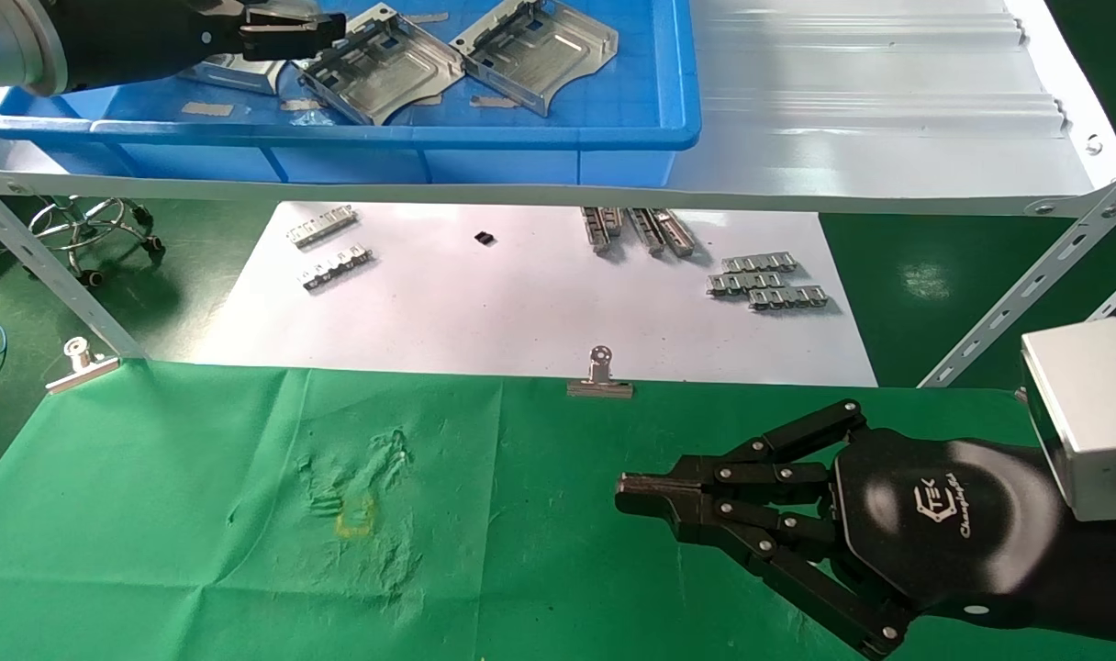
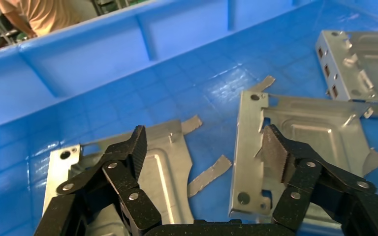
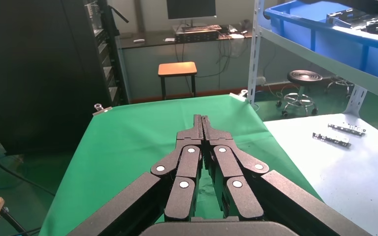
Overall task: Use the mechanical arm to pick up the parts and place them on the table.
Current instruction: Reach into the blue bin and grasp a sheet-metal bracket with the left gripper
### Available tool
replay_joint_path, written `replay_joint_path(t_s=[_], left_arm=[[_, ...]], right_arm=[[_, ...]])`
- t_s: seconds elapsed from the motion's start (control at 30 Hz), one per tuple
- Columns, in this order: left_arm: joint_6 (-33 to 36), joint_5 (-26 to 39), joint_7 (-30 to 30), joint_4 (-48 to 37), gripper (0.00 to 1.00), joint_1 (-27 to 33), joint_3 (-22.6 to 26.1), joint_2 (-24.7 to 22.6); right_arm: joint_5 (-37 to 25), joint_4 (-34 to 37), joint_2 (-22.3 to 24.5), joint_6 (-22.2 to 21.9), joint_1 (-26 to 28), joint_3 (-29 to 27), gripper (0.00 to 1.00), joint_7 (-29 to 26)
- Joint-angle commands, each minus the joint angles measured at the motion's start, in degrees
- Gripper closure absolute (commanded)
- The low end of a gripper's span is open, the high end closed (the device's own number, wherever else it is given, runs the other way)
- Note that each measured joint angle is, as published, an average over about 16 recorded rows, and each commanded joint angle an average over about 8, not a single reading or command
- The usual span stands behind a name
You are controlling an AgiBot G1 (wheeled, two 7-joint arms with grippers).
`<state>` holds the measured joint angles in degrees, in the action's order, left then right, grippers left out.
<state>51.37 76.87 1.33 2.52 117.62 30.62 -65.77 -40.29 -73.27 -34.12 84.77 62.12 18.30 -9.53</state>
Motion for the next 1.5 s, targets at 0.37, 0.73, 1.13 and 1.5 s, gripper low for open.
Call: replay_joint_path(t_s=[0.37,0.73,1.13,1.5], left_arm=[[1.47,-1.22,-1.73,-1.36,0.0,0.0,-0.85,0.26],[2.94,-0.21,-2.78,-1.8,0.26,-0.03,-0.14,-0.46],[1.96,0.04,-3.56,-2.22,1.0,-0.36,0.04,-1.45],[0.77,-0.02,-3.74,-2.47,1.0,-0.76,-0.01,-2.22]], right_arm=[[0.02,0.0,0.01,-0.01,0.01,0.02,1.0,0.01],[0.03,0.0,0.02,-0.02,0.01,0.04,1.0,0.02],[0.04,0.0,0.03,-0.03,0.02,0.06,1.0,0.03],[0.06,0.0,0.03,-0.04,0.02,0.08,1.0,0.04]])
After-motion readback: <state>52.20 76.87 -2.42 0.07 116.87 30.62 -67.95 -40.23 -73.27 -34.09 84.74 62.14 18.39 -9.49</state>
